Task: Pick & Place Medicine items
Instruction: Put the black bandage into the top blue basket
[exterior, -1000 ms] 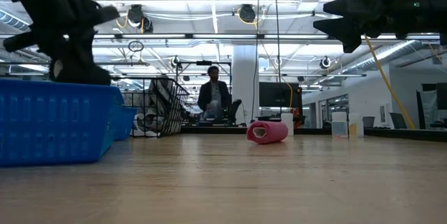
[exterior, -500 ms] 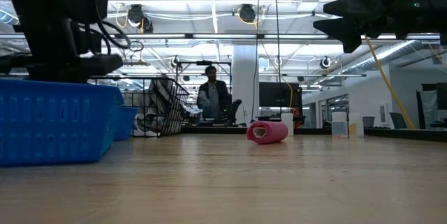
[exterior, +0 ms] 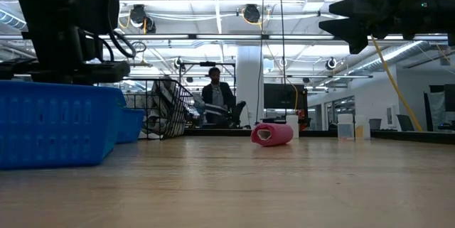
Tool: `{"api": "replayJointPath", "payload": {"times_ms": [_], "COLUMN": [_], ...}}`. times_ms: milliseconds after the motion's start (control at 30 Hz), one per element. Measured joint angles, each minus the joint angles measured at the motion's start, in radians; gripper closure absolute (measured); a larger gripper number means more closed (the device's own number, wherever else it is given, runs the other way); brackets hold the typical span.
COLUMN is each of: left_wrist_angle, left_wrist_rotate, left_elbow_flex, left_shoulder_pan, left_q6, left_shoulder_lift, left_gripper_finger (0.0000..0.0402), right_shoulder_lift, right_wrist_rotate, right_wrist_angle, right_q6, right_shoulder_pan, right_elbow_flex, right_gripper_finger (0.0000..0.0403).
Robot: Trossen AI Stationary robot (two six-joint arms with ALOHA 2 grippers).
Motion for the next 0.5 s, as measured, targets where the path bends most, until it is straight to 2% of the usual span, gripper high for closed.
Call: {"api": "replayJointPath", "payload": {"times_ms": [67,300,500], "left_wrist_angle": [0.006,0.017,0.008], "left_wrist_rotate": [-0.001,0.0,0.006], "left_elbow_flex": [0.0,0.0,0.0], "left_shoulder_pan": [0.0,-0.001,-0.001], "left_q6": [-0.02,-0.036,0.043], "left_shoulder_lift": [0.0,0.0,-0.019], "left_gripper_finger": [0.0331,0.0221,0.0169], "right_shoulder_lift": [0.0,0.0,0.0], "right_wrist_rotate": [0.0,0.0,0.0], "right_wrist_angle": [0.0,0.0,0.0], "right_q6": [0.0,0.0,0.0], "right_shoulder_pan": [0.0,0.0,0.0], "right_elbow_flex": [0.0,0.0,0.0], "right_gripper_finger": [0.0193,0.0193,0.0193]}}
